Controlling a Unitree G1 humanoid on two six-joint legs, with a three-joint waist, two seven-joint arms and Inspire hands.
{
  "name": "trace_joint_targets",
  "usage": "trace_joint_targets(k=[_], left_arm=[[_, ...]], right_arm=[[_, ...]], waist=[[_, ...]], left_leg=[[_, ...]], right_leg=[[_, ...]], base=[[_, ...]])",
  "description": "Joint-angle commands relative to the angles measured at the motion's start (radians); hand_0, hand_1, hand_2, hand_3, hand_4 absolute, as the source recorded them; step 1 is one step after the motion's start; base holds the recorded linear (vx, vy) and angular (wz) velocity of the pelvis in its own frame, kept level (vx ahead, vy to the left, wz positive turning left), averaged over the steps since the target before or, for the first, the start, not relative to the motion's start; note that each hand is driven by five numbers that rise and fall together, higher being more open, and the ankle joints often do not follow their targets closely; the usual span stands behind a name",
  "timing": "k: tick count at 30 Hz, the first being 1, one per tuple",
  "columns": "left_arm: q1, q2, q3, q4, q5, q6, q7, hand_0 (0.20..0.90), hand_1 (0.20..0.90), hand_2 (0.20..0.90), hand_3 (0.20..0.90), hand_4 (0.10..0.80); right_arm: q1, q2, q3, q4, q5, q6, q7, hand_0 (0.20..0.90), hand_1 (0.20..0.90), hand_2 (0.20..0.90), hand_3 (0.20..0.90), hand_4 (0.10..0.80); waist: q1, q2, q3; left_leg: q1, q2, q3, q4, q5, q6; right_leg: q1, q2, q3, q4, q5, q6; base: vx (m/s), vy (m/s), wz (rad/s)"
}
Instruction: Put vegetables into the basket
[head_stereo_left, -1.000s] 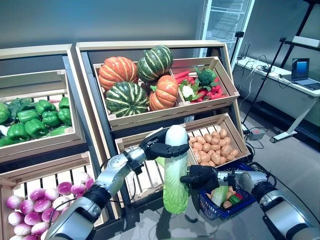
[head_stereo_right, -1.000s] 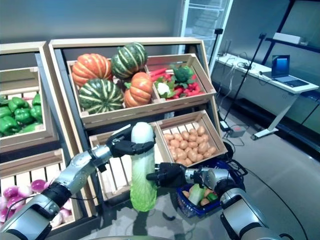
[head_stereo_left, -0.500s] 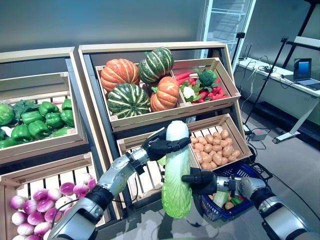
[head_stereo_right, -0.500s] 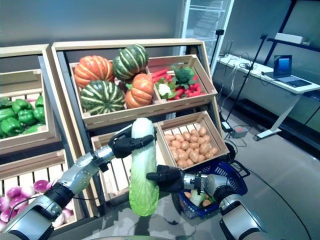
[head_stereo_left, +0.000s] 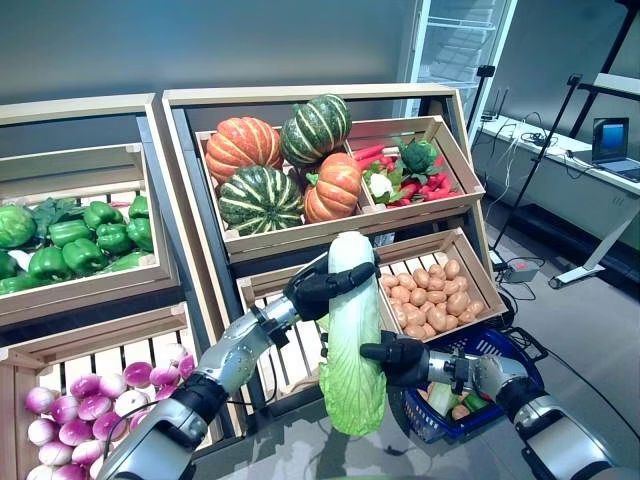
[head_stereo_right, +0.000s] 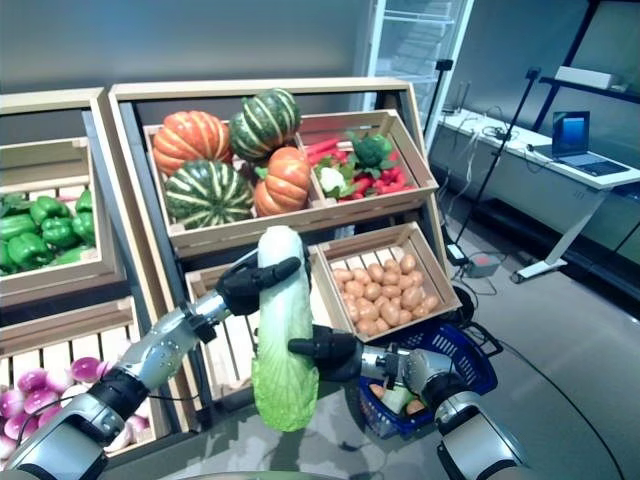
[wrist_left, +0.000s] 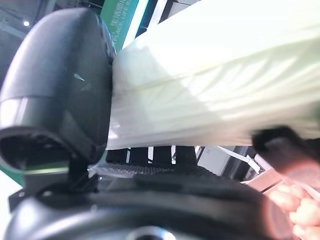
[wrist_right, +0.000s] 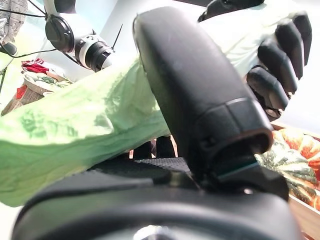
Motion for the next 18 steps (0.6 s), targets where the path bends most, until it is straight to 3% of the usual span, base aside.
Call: trace_joint_targets(k=[1, 13, 14, 15, 18], left_arm=[[-0.170, -0.238, -0.018, -0.168, -0.073, -0.036, -0.094, 0.300, 0.300, 0.300, 0.300, 0.400], [-0.158, -0.185, 0.015, -0.093, 0.021, -0.035, -0.073, 0.300, 0.300, 0.300, 0.300, 0.400], [-0.155, -0.177, 0.017, -0.087, 0.030, -0.023, -0.059, 0.796, 0.796, 0.796, 0.796, 0.731], [-0.153, -0.172, 0.019, -0.082, 0.036, -0.019, -0.052, 0.900, 0.900, 0.900, 0.900, 0.800], [-0.137, -0.139, 0.038, -0.046, 0.090, -0.020, -0.065, 0.900, 0.900, 0.900, 0.900, 0.800]], right_arm=[[-0.167, 0.145, -0.053, 0.022, 0.086, -0.016, -0.067, 0.300, 0.300, 0.300, 0.300, 0.400], [-0.141, 0.097, -0.063, 0.041, 0.027, -0.050, -0.096, 0.300, 0.300, 0.300, 0.300, 0.400], [-0.138, 0.090, -0.066, 0.044, 0.026, -0.053, -0.101, 0.300, 0.300, 0.300, 0.300, 0.400], [-0.137, 0.085, -0.069, 0.045, 0.027, -0.053, -0.104, 0.300, 0.300, 0.300, 0.300, 0.400], [-0.113, 0.057, -0.090, 0.048, 0.027, -0.058, -0.120, 0.300, 0.300, 0.300, 0.300, 0.400]], waist=[[0.021, -0.015, 0.013], [0.019, -0.016, 0.013], [0.019, -0.015, 0.013], [0.019, -0.015, 0.013], [0.020, -0.014, 0.013]], left_leg=[[-0.001, -0.024, -0.026, 0.002, -0.066, 0.021], [0.000, -0.021, -0.019, 0.002, -0.062, 0.021], [0.000, -0.021, -0.019, 0.002, -0.062, 0.021], [0.000, -0.022, -0.019, 0.002, -0.062, 0.021], [-0.001, -0.021, -0.017, 0.002, -0.060, 0.022]], right_leg=[[0.013, -0.008, 0.021, 0.002, -0.016, -0.028], [0.010, -0.009, 0.019, 0.002, -0.011, -0.027], [0.010, -0.009, 0.019, 0.002, -0.010, -0.026], [0.009, -0.009, 0.018, 0.002, -0.009, -0.026], [0.007, -0.009, 0.018, 0.002, -0.007, -0.024]], base=[[0.000, 0.000, 0.00], [0.000, 0.000, 0.00], [0.000, 0.000, 0.00], [0.000, 0.000, 0.00], [0.000, 0.000, 0.00]])
